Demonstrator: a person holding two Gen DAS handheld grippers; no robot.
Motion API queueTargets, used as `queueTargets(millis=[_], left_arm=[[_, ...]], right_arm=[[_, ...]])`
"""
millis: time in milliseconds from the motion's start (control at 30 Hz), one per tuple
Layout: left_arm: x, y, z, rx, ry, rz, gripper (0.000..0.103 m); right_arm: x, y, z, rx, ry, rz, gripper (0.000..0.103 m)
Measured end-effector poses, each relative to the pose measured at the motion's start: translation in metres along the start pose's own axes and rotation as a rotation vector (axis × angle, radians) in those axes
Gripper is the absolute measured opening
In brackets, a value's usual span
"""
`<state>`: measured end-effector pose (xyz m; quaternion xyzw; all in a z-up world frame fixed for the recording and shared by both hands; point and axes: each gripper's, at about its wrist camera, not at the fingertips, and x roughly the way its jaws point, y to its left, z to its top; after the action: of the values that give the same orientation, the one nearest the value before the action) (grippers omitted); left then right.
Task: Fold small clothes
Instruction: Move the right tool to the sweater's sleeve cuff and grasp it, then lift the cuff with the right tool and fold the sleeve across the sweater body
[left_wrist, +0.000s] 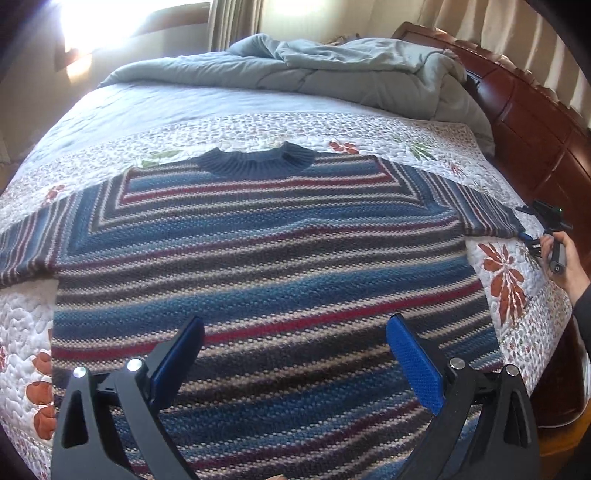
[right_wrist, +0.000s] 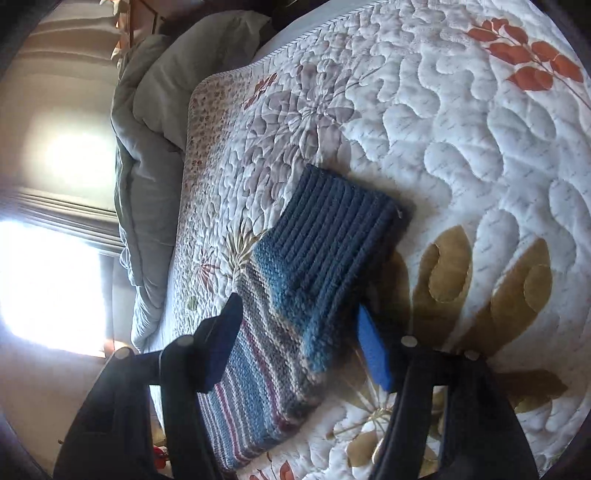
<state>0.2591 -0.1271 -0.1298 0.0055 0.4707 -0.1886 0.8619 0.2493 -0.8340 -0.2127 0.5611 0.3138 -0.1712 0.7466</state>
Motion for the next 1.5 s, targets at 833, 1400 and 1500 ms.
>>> queueTargets(millis=[833, 1400, 1500], left_arm=[[-0.053, 0.139, -0.008, -0.201, -0.040, 0.076, 0.099], [-0.065, 0.187, -0.006, -0.225, -0.072, 0.052, 0.099], [-0.061, 0.190, 0.003, -0.218, -0.084, 0.040, 0.099]], right_arm=[[-0.049, 0.269, -0.121, -0.586, -0.023, 0.037, 0.008], [-0.024, 0.406, -0.284, -0.899, 0.063, 0.074, 0.008], [-0.013, 0.419, -0.314, -0.946, 0.073, 0.076, 0.008]])
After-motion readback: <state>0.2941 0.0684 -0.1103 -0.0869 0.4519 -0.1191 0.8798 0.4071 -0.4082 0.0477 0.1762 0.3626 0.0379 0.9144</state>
